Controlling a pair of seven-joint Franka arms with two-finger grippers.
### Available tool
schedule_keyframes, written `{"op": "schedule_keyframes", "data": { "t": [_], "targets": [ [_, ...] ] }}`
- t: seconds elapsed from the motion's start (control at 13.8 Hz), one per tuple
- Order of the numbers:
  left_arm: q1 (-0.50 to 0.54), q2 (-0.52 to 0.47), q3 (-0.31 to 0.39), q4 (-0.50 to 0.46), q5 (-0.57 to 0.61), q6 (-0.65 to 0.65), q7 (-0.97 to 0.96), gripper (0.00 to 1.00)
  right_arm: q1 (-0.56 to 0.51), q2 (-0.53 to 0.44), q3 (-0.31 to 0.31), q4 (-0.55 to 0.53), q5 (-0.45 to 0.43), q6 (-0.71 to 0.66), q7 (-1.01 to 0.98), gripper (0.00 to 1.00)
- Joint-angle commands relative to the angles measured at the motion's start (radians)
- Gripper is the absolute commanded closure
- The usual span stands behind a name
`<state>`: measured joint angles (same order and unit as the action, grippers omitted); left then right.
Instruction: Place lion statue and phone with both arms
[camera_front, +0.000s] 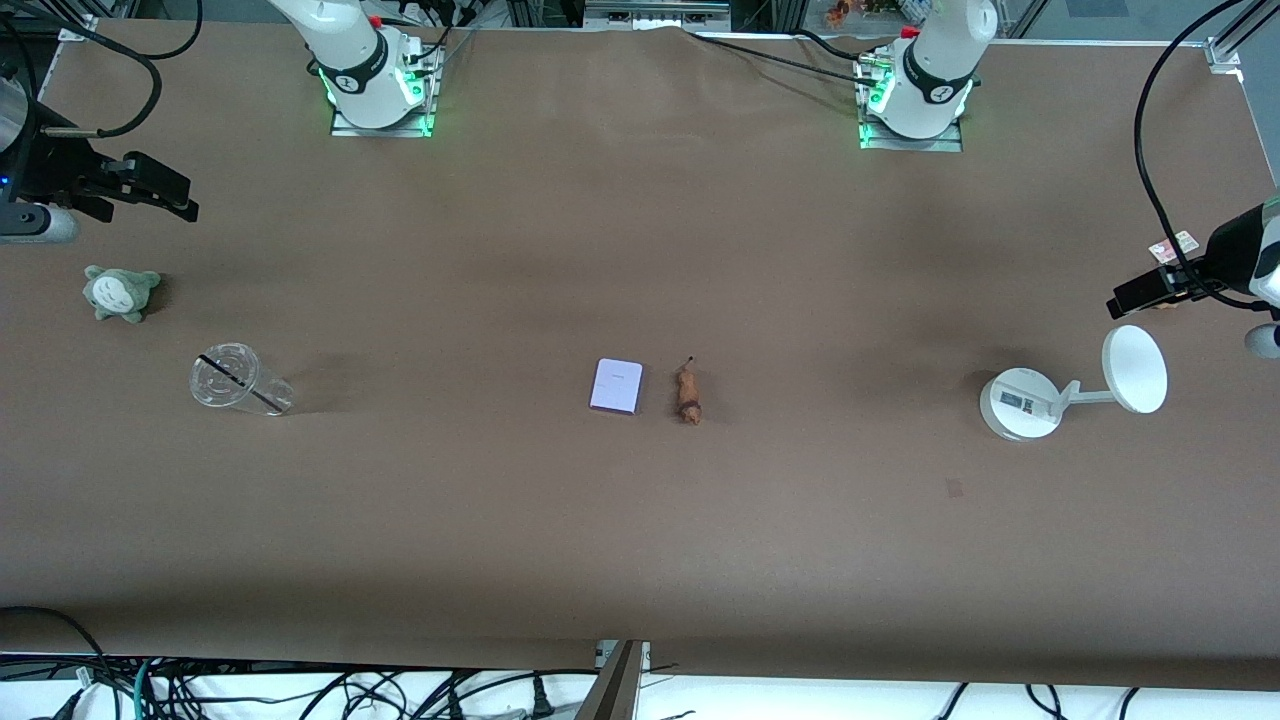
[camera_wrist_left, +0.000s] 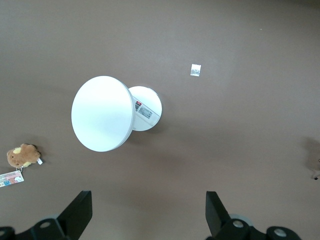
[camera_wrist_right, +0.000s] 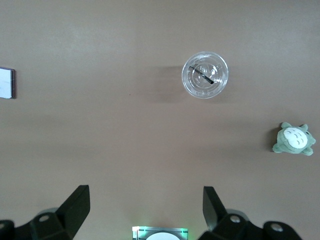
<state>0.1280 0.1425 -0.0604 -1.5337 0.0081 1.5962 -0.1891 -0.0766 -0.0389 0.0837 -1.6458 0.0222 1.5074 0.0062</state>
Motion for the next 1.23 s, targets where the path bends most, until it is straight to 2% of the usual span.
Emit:
{"op": "schedule_keyframes", "data": {
  "t": [0.0, 0.87, 1.16],
  "targets": [
    [0.004, 0.012, -0.002, 0.032, -0.013, -0.024, 0.019, 0.0, -0.005, 0.008, 0.005, 0.027, 0.009, -0.023, -0.008, 0.0],
    [-0.008, 0.016, -0.006, 0.032, -0.016, -0.024, 0.017, 0.0, -0.002, 0.013, 0.005, 0.027, 0.01, -0.023, -0.008, 0.0],
    [-0.053, 0.025, -0.013, 0.032, -0.026, -0.021, 0.0, 0.0, -0.002, 0.013, 0.005, 0.027, 0.013, -0.023, -0.011, 0.0]
  ]
}}
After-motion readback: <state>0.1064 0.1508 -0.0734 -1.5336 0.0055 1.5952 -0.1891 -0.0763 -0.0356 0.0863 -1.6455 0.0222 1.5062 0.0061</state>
